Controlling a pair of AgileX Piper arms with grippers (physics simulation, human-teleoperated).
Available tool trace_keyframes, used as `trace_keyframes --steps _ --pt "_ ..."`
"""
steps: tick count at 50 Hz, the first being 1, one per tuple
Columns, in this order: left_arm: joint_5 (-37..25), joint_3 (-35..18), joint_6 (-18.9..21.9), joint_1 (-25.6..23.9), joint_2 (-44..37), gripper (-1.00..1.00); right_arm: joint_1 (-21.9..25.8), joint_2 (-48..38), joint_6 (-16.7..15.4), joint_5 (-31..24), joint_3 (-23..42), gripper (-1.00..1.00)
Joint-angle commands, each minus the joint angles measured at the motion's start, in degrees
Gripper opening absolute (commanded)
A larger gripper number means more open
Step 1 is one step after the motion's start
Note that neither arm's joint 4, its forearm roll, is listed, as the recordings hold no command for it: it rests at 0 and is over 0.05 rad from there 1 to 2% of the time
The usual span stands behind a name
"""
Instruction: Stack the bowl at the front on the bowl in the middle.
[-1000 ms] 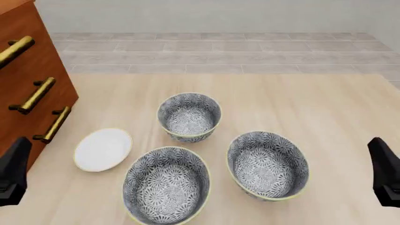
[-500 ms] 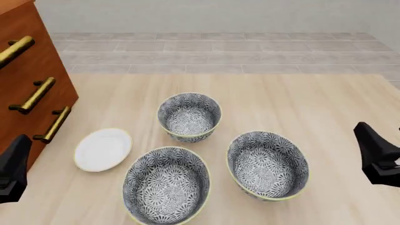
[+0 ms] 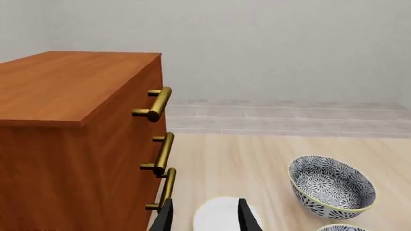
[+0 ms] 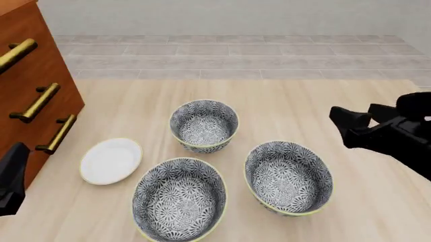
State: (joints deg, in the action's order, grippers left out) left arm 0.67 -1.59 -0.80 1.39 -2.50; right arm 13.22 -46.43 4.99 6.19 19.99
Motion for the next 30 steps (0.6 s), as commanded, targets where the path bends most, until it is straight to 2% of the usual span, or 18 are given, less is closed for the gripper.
trace_keyframes --steps 1,5,15,20,30 --pt "-0.9 -0.1 0.1 0.1 1.1 1.00 4.2 -8.9 1.7 -6.1 8.7 1.00" --pt "-1.0 -0.2 0.0 0.0 1.1 1.00 6.3 -14.0 3.6 -7.7 11.5 1.00" --pt "-0.7 -0.2 -0.1 0.0 0.7 1.00 9.8 -19.2 4.2 -12.4 18.5 1.00" --pt "0.0 0.0 -0.3 -0.1 -0.1 1.00 11.8 -22.7 5.5 -14.9 22.7 1.00" --pt "-0.3 -0.2 -0.4 -0.3 0.2 1.00 12.4 -27.2 5.2 -16.0 26.6 1.00"
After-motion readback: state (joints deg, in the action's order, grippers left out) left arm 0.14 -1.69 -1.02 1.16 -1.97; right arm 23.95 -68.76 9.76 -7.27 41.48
